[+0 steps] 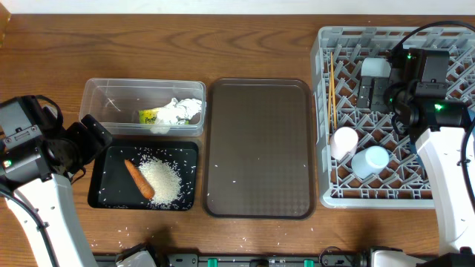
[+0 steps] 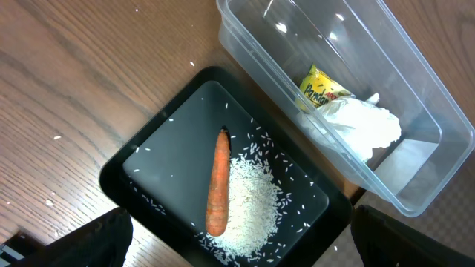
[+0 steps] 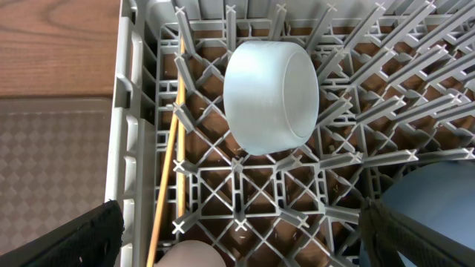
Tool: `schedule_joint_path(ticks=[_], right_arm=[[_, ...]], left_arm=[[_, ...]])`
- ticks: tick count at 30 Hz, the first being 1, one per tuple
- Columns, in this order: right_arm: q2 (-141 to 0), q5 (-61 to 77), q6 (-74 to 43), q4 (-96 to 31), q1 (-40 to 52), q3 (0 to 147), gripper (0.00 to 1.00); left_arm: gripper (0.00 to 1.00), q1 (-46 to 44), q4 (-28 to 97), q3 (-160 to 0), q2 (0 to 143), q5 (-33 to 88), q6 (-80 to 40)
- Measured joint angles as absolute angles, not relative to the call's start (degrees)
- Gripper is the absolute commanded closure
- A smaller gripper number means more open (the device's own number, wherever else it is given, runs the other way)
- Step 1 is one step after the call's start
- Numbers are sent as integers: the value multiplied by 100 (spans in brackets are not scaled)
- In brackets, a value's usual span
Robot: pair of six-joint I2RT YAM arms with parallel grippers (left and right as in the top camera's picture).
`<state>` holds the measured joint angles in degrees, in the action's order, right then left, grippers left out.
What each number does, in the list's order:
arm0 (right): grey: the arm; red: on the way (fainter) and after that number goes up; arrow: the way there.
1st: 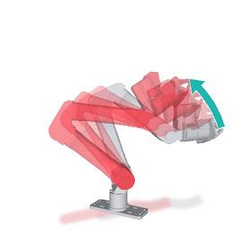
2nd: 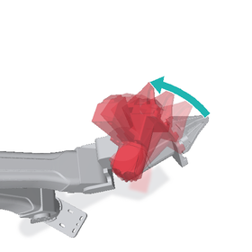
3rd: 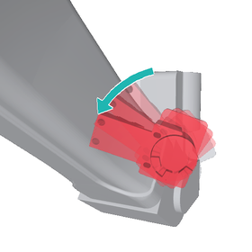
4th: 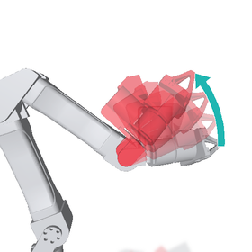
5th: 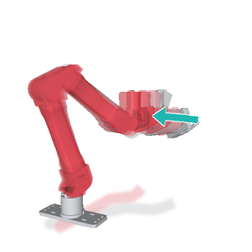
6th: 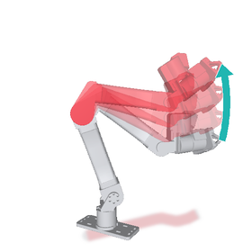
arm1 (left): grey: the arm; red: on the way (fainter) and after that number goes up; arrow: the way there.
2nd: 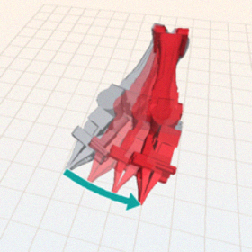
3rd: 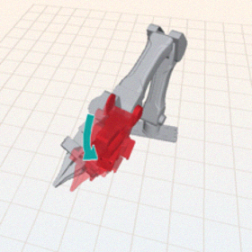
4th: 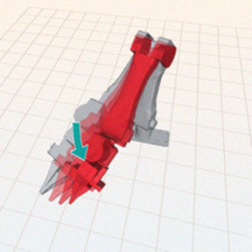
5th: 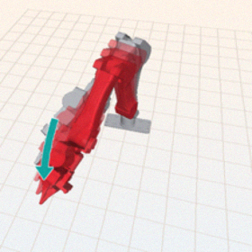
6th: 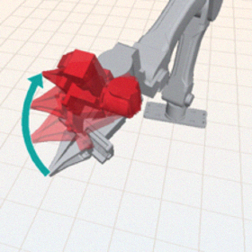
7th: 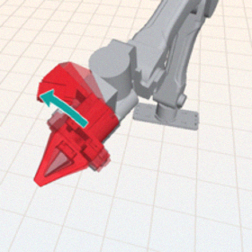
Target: Sort waste into correct bins and load items into the dishwasher rack
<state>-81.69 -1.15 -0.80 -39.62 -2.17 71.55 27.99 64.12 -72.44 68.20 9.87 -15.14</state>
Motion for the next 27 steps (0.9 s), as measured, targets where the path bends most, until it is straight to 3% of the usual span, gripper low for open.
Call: schedule_joint_path(ticks=[11,27], right_arm=[[-7852,-123,-80,-3968,-217,7153,1],[-5426,-154,-78,-3966,110,7153,1]], left_arm=[[4,2799,6410,-7244,6820,987,-1514],[4,2799,6410,-7244,6820,987,-1514]])
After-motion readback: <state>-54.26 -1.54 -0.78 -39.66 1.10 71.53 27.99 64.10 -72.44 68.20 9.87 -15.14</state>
